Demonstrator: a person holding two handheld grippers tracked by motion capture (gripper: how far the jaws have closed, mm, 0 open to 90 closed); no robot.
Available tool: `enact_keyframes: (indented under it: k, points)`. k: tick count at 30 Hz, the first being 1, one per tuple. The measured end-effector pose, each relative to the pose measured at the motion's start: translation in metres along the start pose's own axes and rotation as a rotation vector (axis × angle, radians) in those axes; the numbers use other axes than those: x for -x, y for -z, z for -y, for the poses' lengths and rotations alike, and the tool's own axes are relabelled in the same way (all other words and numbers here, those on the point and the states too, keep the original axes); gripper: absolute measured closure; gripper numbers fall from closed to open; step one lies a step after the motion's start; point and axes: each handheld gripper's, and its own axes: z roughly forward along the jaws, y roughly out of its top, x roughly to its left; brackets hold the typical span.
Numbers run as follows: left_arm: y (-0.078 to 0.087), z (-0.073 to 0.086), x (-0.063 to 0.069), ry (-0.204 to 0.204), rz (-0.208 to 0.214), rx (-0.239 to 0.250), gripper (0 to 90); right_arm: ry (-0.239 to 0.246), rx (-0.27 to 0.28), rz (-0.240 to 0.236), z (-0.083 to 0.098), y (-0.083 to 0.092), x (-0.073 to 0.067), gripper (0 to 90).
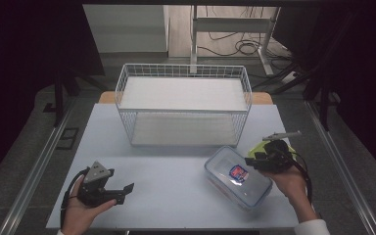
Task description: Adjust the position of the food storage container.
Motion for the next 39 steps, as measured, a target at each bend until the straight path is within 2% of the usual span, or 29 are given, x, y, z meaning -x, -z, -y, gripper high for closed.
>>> enact_keyframes:
  k: [5,10,11,12,14,16,20,23,25,33,39]
  points:
    - [-0.002,0.001,0.000,-0.005,0.002,-0.011,14.8,0.014,-0.034,-0.002,-0.020,-0.014,0.002,63.5]
    - [-0.004,0.002,0.000,-0.003,0.002,-0.012,14.8,0.024,-0.048,0.011,-0.031,-0.027,0.003,71.0]
    - [-0.004,0.002,0.000,-0.001,0.002,-0.011,14.8,0.023,-0.064,0.010,-0.034,-0.036,0.004,75.8]
    - [-0.004,0.002,0.000,0.000,0.003,-0.011,14.8,0.023,-0.064,0.010,-0.034,-0.036,0.004,75.8]
    - [-0.005,0.002,0.001,-0.006,0.005,-0.014,14.8,0.029,-0.079,0.019,-0.039,-0.047,0.004,85.5]
    - [-0.006,0.003,0.001,-0.007,0.005,-0.017,14.8,0.038,-0.089,0.029,-0.042,-0.053,0.004,89.1]
    - [-0.008,0.004,0.001,-0.010,0.003,-0.024,14.8,0.053,-0.118,0.055,-0.044,-0.065,0.004,89.4]
    - [-0.008,0.004,0.000,-0.011,0.002,-0.025,14.8,0.062,-0.129,0.058,-0.044,-0.069,0.002,89.5]
    - [-0.008,0.004,-0.001,-0.001,-0.005,-0.017,14.8,0.070,-0.131,0.074,-0.044,-0.072,0.001,89.6]
    - [-0.009,0.004,0.000,0.003,-0.003,-0.018,14.9,0.084,-0.141,0.059,-0.045,-0.073,-0.004,89.7]
    - [-0.013,0.004,0.001,-0.003,0.002,-0.032,14.9,0.123,-0.147,0.030,-0.042,-0.075,-0.023,89.7]
